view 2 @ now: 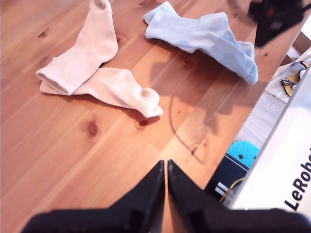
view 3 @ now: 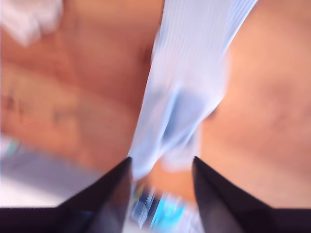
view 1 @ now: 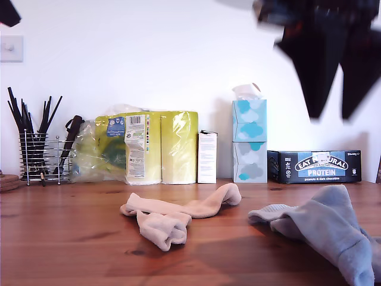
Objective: Pair up the socks based on colour and pattern, by placing each sock on top of its pair
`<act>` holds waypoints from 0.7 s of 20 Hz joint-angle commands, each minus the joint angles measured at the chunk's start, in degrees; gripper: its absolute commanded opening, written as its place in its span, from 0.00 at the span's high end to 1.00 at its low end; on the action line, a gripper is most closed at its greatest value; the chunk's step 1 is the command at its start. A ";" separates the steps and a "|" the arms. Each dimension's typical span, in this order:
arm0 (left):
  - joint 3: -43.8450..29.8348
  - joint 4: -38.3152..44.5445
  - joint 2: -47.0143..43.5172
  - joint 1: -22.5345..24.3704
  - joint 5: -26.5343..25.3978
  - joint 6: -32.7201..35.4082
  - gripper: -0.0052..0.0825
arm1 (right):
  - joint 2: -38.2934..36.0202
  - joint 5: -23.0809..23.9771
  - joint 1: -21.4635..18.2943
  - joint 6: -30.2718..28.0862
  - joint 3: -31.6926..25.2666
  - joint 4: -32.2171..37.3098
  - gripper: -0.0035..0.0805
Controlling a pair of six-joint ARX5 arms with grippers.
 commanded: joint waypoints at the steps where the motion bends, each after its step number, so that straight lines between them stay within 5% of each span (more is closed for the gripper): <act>1: -0.87 2.62 0.77 -0.11 -0.09 0.42 0.96 | -0.83 3.87 0.52 -0.46 -1.31 6.36 0.97; 5: -0.87 6.40 4.02 -0.11 -0.09 0.70 0.96 | -9.29 7.45 0.52 -3.91 -8.98 22.10 0.97; 11: -0.87 12.83 13.35 -0.11 0.04 2.34 0.96 | -27.96 6.23 0.52 -9.51 -29.09 48.78 0.97; 14: -0.87 18.27 19.69 -0.11 0.07 2.34 0.96 | -38.10 6.27 0.52 -9.70 -38.21 55.87 0.97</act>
